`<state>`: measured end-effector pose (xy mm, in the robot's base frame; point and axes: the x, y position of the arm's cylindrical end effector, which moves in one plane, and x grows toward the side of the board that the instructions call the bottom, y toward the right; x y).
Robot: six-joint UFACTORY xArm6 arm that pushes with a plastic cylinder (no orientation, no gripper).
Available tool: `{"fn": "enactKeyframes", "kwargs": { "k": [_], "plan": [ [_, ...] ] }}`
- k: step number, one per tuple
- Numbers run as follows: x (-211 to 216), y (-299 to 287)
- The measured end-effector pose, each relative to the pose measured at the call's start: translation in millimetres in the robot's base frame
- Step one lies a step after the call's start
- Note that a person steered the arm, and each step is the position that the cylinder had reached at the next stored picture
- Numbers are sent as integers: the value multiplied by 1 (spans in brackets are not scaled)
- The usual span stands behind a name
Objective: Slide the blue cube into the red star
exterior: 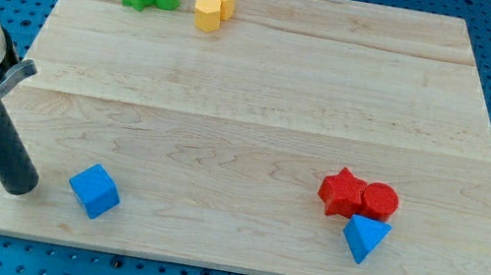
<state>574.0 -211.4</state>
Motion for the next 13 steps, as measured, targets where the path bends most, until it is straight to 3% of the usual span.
{"fn": "enactKeyframes", "kwargs": {
  "k": [3, 4, 5, 9, 10, 11, 12, 13],
  "plan": [
    [-4, 123],
    [-6, 220],
    [-8, 180],
    [-30, 213],
    [-54, 225],
    [-48, 271],
    [-47, 276],
    [-47, 210]
  ]
}}
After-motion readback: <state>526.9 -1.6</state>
